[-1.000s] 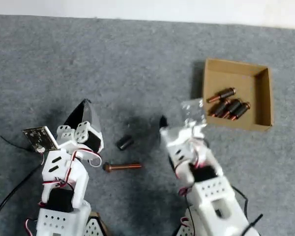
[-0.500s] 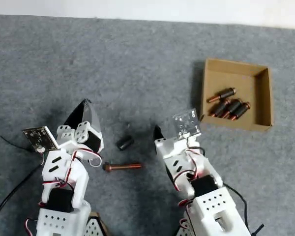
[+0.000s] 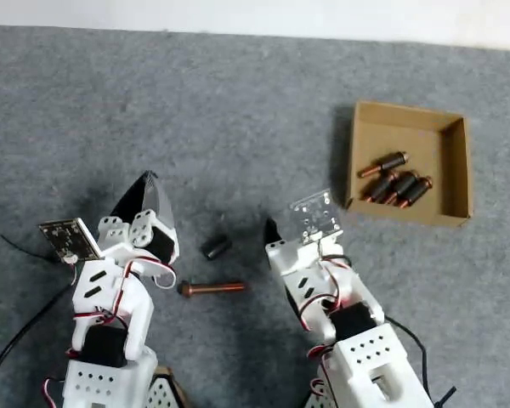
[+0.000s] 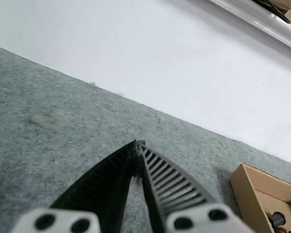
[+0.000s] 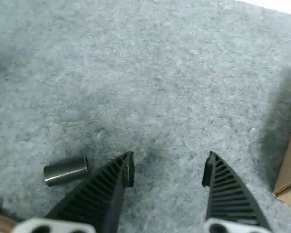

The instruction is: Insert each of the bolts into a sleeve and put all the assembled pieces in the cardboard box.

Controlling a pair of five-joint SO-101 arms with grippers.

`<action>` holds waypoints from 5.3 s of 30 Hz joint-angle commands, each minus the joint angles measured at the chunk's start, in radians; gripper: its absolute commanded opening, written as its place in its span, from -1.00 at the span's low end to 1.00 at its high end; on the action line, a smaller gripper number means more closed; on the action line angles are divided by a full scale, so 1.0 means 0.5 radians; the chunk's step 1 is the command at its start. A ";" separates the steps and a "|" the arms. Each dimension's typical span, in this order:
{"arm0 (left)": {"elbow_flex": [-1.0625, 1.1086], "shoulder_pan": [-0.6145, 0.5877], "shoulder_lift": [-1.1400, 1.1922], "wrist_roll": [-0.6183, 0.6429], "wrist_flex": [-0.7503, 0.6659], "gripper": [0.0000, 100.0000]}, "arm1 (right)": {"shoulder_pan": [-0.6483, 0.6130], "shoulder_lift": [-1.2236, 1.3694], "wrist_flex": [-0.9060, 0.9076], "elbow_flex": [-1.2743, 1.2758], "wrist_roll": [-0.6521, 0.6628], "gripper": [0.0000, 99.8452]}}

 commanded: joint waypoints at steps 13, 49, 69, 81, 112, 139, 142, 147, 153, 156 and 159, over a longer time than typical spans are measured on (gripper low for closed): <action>0.038 -0.026 -0.032 -0.003 -0.040 -0.99 | -0.008 -0.029 0.164 -0.035 0.288 -0.57; 0.038 -0.416 -0.032 -0.015 -0.040 -0.99 | -0.588 2.309 0.861 -1.846 1.323 -0.58; 0.032 -0.450 -0.032 -0.015 -0.040 -0.99 | -0.667 2.951 0.937 -2.242 1.347 -0.59; 0.035 -0.446 -0.032 -0.015 -0.040 -0.99 | -0.664 2.951 0.968 -2.229 1.341 -0.96; 0.038 -0.443 -0.029 -0.015 -0.040 -0.99 | 0.100 2.143 1.039 -1.754 1.329 -0.99; 0.038 -0.397 -0.029 -0.015 -0.040 -0.99 | 0.262 1.993 0.753 -1.490 1.224 -0.78; 0.038 -0.397 -0.029 -0.015 -0.040 -0.99 | 0.158 1.870 0.802 -1.484 1.452 -0.78; 0.038 -0.394 -0.029 -0.015 -0.040 -0.99 | 0.143 1.818 0.996 -1.570 1.565 -0.78; 0.038 -0.391 -0.029 -0.015 -0.040 -0.99 | 0.133 1.834 1.112 -1.680 1.817 -0.78; 0.038 -0.391 -0.029 -0.015 -0.040 -0.99 | 0.133 1.834 1.192 -1.683 1.936 -0.78; 0.038 -0.388 -0.029 -0.015 -0.040 -0.99 | 0.133 1.834 1.180 -1.683 2.004 -0.78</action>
